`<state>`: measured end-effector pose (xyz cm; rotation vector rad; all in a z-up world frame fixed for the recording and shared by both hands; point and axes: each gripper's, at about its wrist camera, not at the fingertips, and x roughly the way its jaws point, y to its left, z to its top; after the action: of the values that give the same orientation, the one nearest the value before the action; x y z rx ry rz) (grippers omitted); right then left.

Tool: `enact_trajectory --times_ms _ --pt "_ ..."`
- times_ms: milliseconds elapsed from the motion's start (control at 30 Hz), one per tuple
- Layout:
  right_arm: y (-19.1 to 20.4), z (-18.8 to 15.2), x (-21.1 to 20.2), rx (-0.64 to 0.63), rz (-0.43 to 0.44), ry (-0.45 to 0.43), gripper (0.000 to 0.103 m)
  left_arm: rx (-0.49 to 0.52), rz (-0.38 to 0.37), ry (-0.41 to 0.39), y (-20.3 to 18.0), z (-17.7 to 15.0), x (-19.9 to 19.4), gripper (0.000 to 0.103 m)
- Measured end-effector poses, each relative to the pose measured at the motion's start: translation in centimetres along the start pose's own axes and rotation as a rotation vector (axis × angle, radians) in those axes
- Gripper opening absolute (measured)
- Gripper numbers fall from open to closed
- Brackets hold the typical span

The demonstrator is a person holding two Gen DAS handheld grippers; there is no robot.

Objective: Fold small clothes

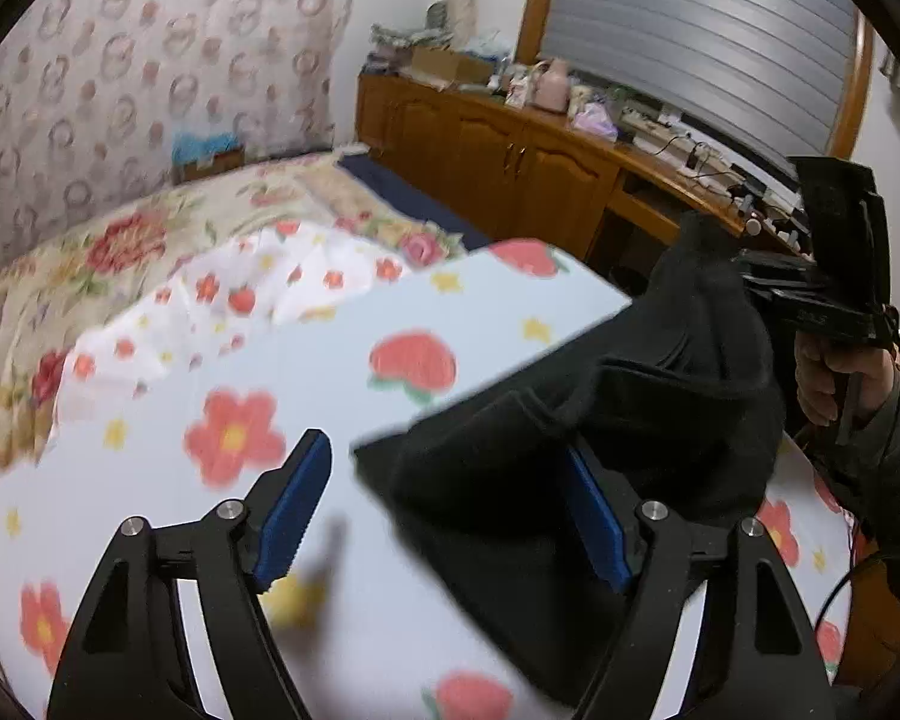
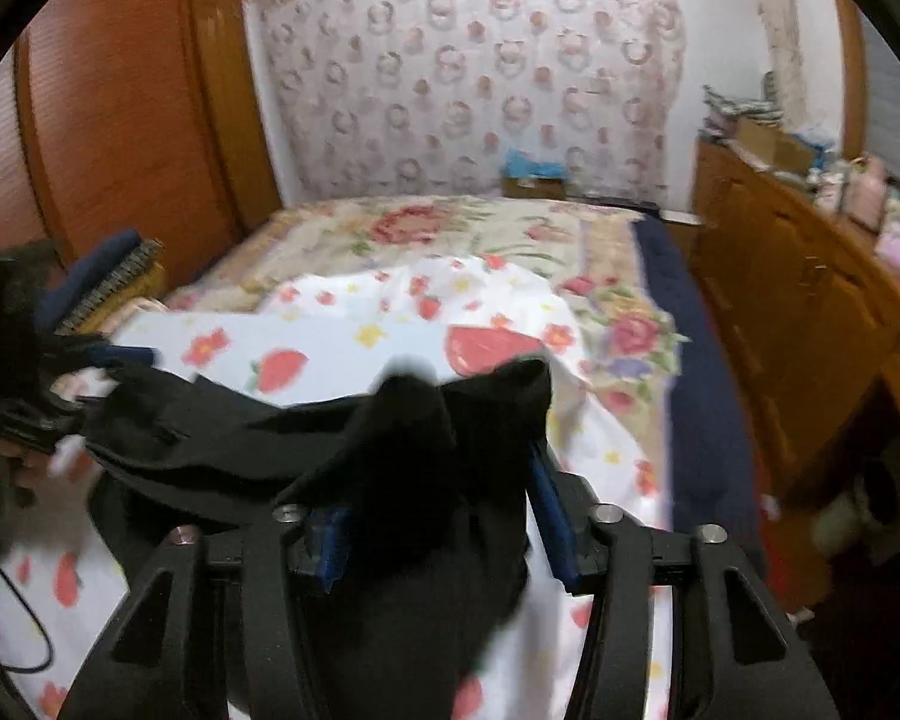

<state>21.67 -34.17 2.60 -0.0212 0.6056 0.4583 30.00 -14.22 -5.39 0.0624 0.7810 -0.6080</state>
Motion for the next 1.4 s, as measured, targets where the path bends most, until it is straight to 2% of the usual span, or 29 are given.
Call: enact_trajectory --times_ms 33,67,100,200,267,433,467,500,533,567,600,767,900,1000,1233,1300,1333,1400 --pt "-0.5 0.0 0.1 0.013 0.012 0.001 0.007 -0.005 0.008 0.004 0.3 0.2 0.3 0.067" --pt "-1.1 -0.1 0.0 0.03 0.02 -0.004 0.007 -0.016 0.011 0.015 0.6 0.4 0.7 0.056" --pt "-1.6 -0.1 -0.2 0.06 0.006 -0.005 0.006 -0.027 0.029 0.023 1.0 0.5 1.0 0.052" --pt "-3.6 -0.6 -0.2 0.152 -0.133 0.018 0.005 -0.061 0.13 0.056 2.1 0.4 1.8 0.047" --pt "-3.8 -0.8 -0.5 0.161 -0.155 0.013 0.005 -0.091 0.158 0.064 3.1 0.0 1.8 0.047" --pt "-1.7 -0.8 -1.4 0.105 -0.158 0.009 0.005 -0.115 0.154 0.054 3.3 -0.4 1.2 0.047" --pt "-1.2 -0.7 -1.2 0.094 -0.157 0.014 0.012 -0.121 0.144 0.048 3.2 -0.3 1.1 0.051" --pt "-0.5 -0.9 -1.5 0.08 -0.159 0.015 0.027 -0.126 0.126 0.037 3.1 -0.3 0.8 0.053" --pt "-0.4 -0.8 -1.1 0.068 -0.155 0.014 0.037 -0.13 0.106 0.029 3.0 -0.2 0.5 0.055" --pt "0.0 -1.0 -1.1 0.062 -0.155 0.011 0.052 -0.131 0.093 0.027 2.9 -0.1 0.3 0.064" --pt "0.1 -1.2 -0.8 0.061 -0.156 0.017 0.057 -0.129 0.076 0.015 2.6 -0.2 -0.1 0.077" --pt "-1.2 -1.8 0.9 0.09 -0.155 0.087 0.068 -0.103 0.042 0.024 1.8 -0.5 0.2 0.079" --pt "-2.0 -1.9 1.9 0.129 -0.115 0.121 0.069 -0.126 0.028 0.089 1.9 -1.2 2.0 0.079" --pt "-2.5 -1.5 2.4 0.147 -0.075 0.13 0.069 -0.142 0.017 0.091 2.1 -1.4 2.4 0.079" --pt "-2.6 -1.3 2.8 0.145 -0.023 0.141 0.069 -0.138 -0.038 0.099 1.4 -1.4 2.5 0.064" --pt "-2.7 -1.3 2.8 0.135 -0.023 0.135 0.067 -0.141 -0.07 0.107 1.2 -1.4 2.6 0.048" --pt "-2.7 -1.4 2.9 0.138 -0.013 0.135 0.064 -0.142 -0.074 0.106 1.1 -1.4 2.6 0.046" --pt "-2.5 -1.6 2.9 0.14 0.0 0.132 0.052 -0.133 -0.073 0.1 0.9 -1.3 2.5 0.029"
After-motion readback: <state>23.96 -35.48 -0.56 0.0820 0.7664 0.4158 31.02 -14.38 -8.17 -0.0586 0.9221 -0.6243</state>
